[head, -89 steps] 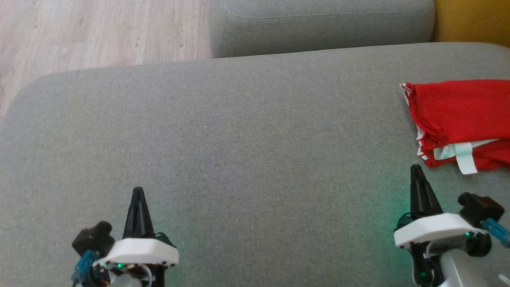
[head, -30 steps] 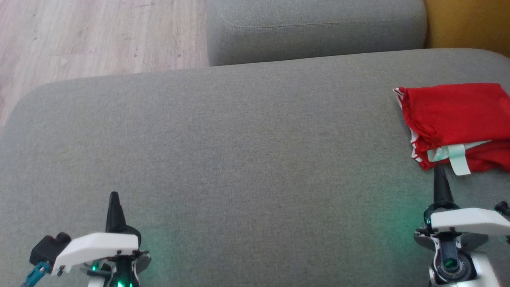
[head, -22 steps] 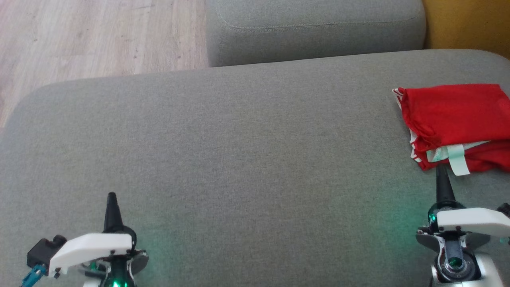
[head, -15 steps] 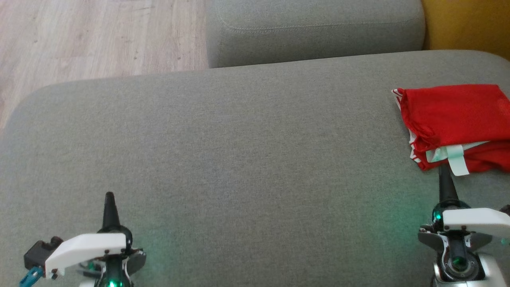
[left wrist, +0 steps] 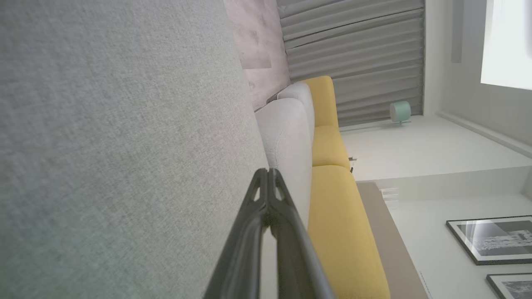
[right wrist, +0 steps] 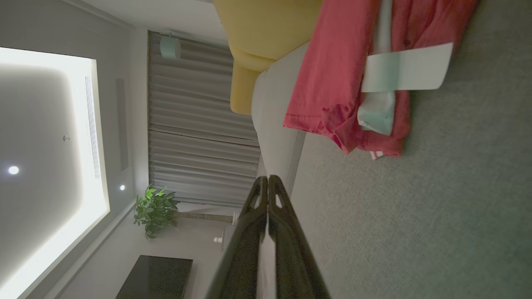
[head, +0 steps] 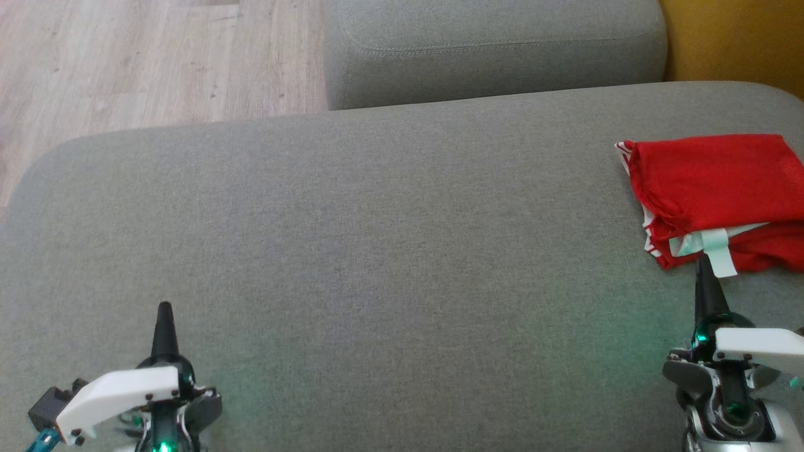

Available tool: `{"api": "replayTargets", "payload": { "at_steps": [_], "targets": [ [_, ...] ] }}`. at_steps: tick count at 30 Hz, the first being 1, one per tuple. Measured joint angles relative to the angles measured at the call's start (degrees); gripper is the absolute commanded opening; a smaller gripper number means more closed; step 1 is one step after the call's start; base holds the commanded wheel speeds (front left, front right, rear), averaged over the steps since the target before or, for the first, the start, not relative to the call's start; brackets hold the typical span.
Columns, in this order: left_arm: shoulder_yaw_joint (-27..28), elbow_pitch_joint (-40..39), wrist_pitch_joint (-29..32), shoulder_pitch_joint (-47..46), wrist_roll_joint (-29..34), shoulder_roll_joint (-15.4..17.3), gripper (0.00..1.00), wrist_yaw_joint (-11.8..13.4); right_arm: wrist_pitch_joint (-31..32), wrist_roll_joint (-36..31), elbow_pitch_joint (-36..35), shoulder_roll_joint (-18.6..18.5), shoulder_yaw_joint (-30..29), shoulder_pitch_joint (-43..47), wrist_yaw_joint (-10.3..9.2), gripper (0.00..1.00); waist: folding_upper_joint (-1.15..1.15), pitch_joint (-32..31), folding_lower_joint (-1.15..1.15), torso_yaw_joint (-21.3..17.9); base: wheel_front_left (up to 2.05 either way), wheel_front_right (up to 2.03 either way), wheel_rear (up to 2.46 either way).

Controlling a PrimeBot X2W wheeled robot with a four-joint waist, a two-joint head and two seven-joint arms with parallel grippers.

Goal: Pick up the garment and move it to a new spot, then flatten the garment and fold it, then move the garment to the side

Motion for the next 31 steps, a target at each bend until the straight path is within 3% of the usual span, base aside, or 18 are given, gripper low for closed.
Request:
{"api": "replayTargets", "payload": {
  "at_steps": [18,31],
  "targets": [
    [2.2,-0.8,2.8,0.0,-10.2,0.0,0.00,-1.8,3.0,11.7,-1.3,0.0,-1.2,0.1,0.00,0.00,0.00,-0.5,0.00,-0.2,0.00,0.00,0.00],
    [2.4,-0.8,3.0,0.0,-10.5,0.0,0.00,-2.0,3.0,12.2,-1.5,0.0,-1.3,0.1,0.00,0.00,0.00,-0.5,-0.01,-0.2,0.00,0.00,0.00]
  ]
}}
